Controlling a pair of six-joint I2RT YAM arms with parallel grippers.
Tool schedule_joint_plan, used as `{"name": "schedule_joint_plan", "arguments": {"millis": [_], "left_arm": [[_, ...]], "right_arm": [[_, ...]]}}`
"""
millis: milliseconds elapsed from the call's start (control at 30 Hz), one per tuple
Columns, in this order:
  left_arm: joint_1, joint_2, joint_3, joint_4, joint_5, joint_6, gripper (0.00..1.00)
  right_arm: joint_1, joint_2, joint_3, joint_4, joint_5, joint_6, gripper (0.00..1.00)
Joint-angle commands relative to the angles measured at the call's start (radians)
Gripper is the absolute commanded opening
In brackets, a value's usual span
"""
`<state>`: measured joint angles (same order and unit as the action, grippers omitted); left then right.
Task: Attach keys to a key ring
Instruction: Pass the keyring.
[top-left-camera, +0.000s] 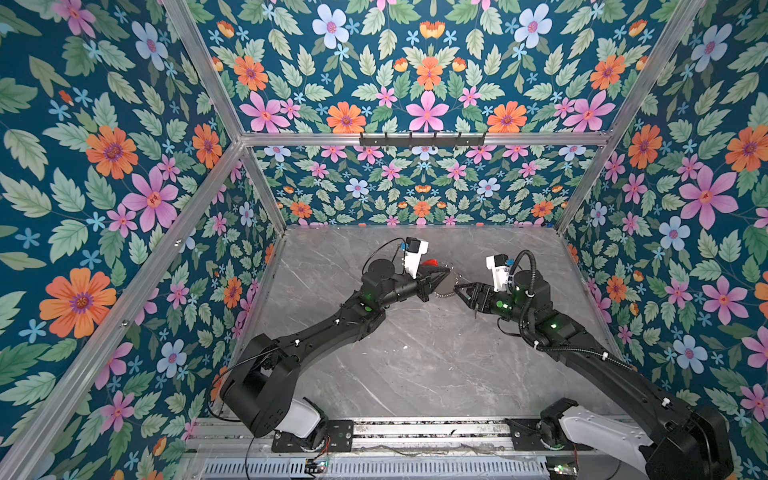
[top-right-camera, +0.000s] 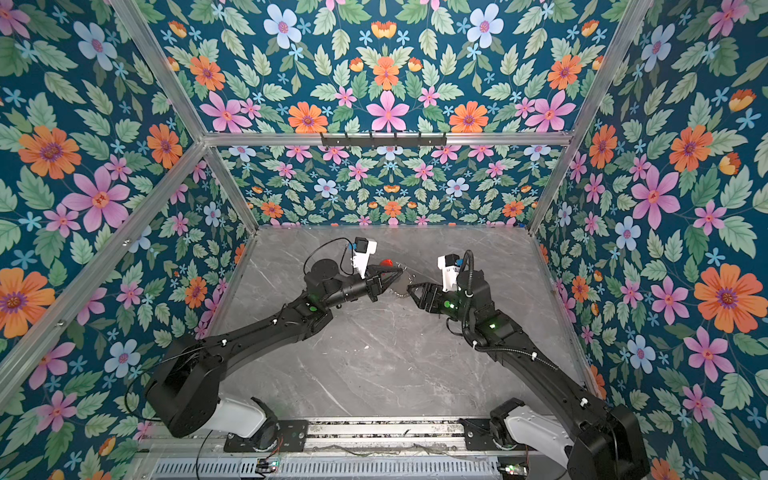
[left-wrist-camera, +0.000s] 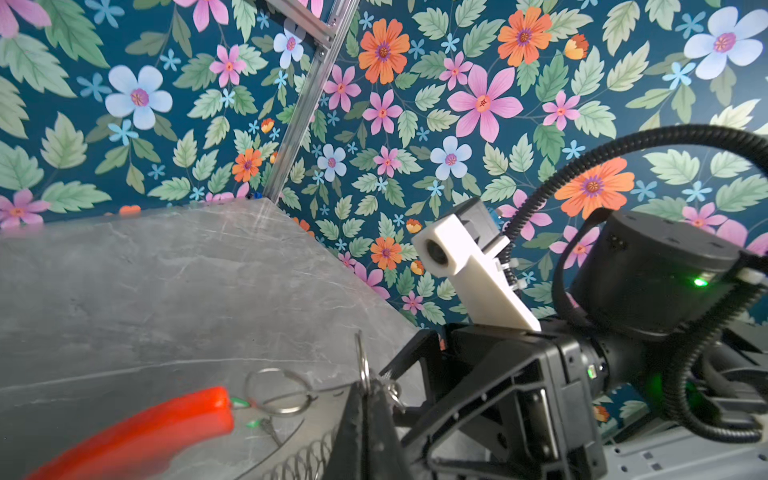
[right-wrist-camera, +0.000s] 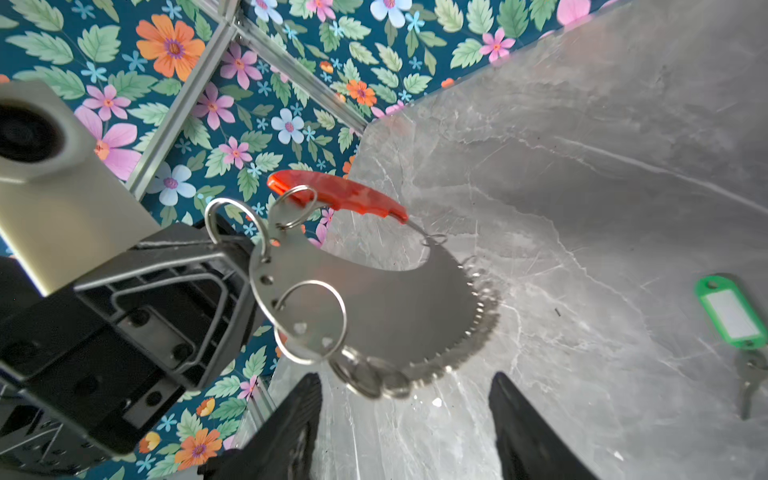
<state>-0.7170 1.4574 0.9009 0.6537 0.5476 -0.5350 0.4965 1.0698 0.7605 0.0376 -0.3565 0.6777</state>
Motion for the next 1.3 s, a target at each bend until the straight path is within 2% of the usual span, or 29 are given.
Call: {"name": "schedule_joint_plan", "arguments": {"millis": [0, 133, 333, 433, 567, 667, 733, 833, 867, 933, 1100, 1167, 1267], "left_arm": [[-0.012, -0.034, -0.012, 0.009, -0.001, -0.046, 0.00], [-0.021, -0.090, -0.019, -0.088, -0.057, -0.014, 0.00], [-0.022, -0.128, 0.028, -0.329, -0.124, 0.136, 0.00], [-0.022, -0.118, 0.088, -0.433, -0.170, 0.152, 0.00], [-0.022, -0.072, 0.207, -0.536, -0.126, 0.175, 0.00], [-0.018, -0.036, 0.281, -0.580, -0.055, 0.253, 0.00], [-0.013, -0.019, 0.314, -0.599, -0.010, 0.317, 0.00], [0.023, -0.008, 0.344, -0.600, 0.042, 0.368, 0.00], [0.045, -0.006, 0.349, -0.586, 0.068, 0.369, 0.00], [0.106, -0.001, 0.349, -0.520, 0.146, 0.311, 0.00], [0.263, 0.092, 0.373, -0.202, 0.356, -0.009, 0.00], [0.278, 0.125, 0.398, -0.160, 0.378, -0.059, 0.00], [0.280, 0.152, 0.418, -0.146, 0.383, -0.054, 0.00]], "right_arm": [[0.040, 0.001, 0.016, 0.023, 0.031, 0.020, 0.63], [0.071, -0.057, 0.030, -0.097, 0.097, 0.028, 0.62], [0.069, -0.217, 0.044, -0.374, 0.299, -0.009, 0.65], [0.054, -0.237, 0.084, -0.464, 0.317, -0.031, 0.66], [0.026, -0.195, 0.180, -0.524, 0.290, -0.058, 0.68], [0.024, -0.150, 0.238, -0.531, 0.376, -0.066, 0.67], [-0.007, -0.111, 0.282, -0.516, 0.314, -0.099, 0.67], [-0.125, -0.013, 0.366, -0.448, -0.007, -0.097, 0.66], [-0.160, 0.031, 0.400, -0.431, -0.082, -0.076, 0.63], [-0.203, 0.104, 0.461, -0.398, -0.165, -0.052, 0.60], [-0.226, 0.328, 0.653, -0.344, -0.271, -0.019, 0.51], [-0.227, 0.421, 0.731, -0.332, -0.324, 0.006, 0.50], [-0.220, 0.510, 0.792, -0.293, -0.372, 0.016, 0.49]]}}
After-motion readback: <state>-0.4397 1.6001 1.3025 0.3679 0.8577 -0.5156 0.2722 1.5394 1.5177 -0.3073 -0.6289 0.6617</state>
